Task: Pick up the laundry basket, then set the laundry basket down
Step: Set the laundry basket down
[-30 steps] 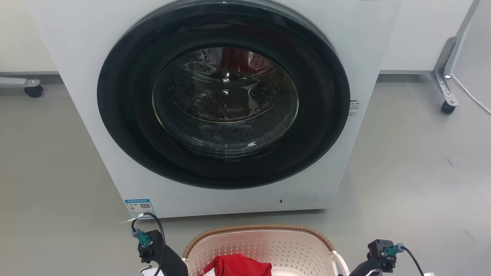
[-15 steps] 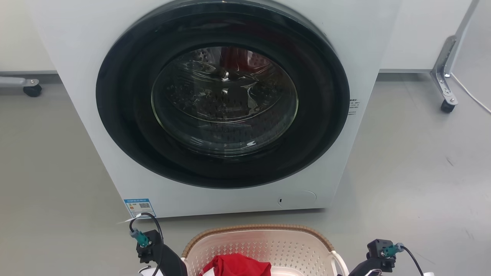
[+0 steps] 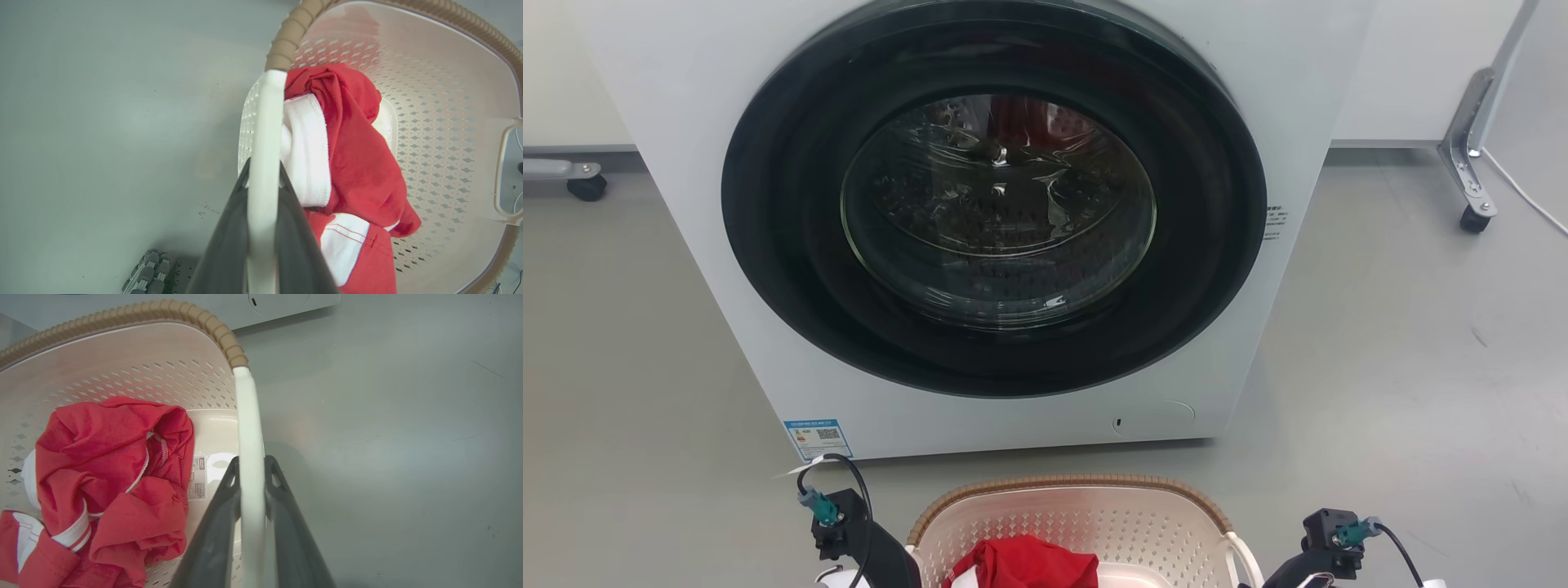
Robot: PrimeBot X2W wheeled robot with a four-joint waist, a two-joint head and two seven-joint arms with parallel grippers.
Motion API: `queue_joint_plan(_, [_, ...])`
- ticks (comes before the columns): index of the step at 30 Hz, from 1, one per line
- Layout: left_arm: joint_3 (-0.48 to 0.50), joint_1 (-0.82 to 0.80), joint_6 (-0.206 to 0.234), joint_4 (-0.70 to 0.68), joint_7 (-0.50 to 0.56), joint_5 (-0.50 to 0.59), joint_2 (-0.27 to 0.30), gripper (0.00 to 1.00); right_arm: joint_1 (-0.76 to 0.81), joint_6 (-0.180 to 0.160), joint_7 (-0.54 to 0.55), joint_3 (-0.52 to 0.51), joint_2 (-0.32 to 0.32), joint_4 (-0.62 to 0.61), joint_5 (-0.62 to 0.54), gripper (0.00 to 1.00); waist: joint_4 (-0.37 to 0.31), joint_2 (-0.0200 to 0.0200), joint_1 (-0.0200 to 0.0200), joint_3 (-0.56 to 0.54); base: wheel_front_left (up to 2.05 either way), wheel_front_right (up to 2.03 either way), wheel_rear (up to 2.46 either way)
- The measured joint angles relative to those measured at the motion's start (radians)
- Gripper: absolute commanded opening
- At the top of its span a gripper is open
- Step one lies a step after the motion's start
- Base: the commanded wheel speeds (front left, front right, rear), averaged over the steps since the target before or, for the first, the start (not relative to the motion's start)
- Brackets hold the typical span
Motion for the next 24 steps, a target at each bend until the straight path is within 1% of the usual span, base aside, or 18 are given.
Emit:
queue_joint_plan(8, [-0.008, 0.000, 0.008, -0.002, -0.030, 0.000, -0.001, 0.00, -0.003, -0.006, -0.018, 0.009, 0.000, -0.003, 0.000, 0.00, -0.003, 0.0000, 0.0000, 0.025, 0.00, 0.00, 0.00])
queue_joint_plan(9, [-0.009, 0.000, 0.011, -0.003, -0.035, 0.000, -0.001, 0.00, -0.004, -0.015, -0.022, 0.009, 0.000, -0.003, 0.000, 0.00, -0.004, 0.0000, 0.0000, 0.029, 0.00, 0.00, 0.00])
queue_joint_plan(20, [-0.024, -0.003, 0.025, -0.028, -0.100, 0.000, -0.003, 0.00, -0.027, -0.046, -0.065, 0.026, 0.000, -0.014, -0.001, 0.00, -0.006, 0.0000, 0.0000, 0.085, 0.00, 0.00, 0.00])
queue_joint_plan(24, [-0.027, -0.011, 0.034, -0.035, -0.124, 0.000, -0.002, 0.00, -0.046, -0.050, -0.084, 0.032, -0.001, -0.018, -0.002, 0.00, -0.005, 0.0000, 0.0001, 0.120, 0.00, 0.00, 0.00])
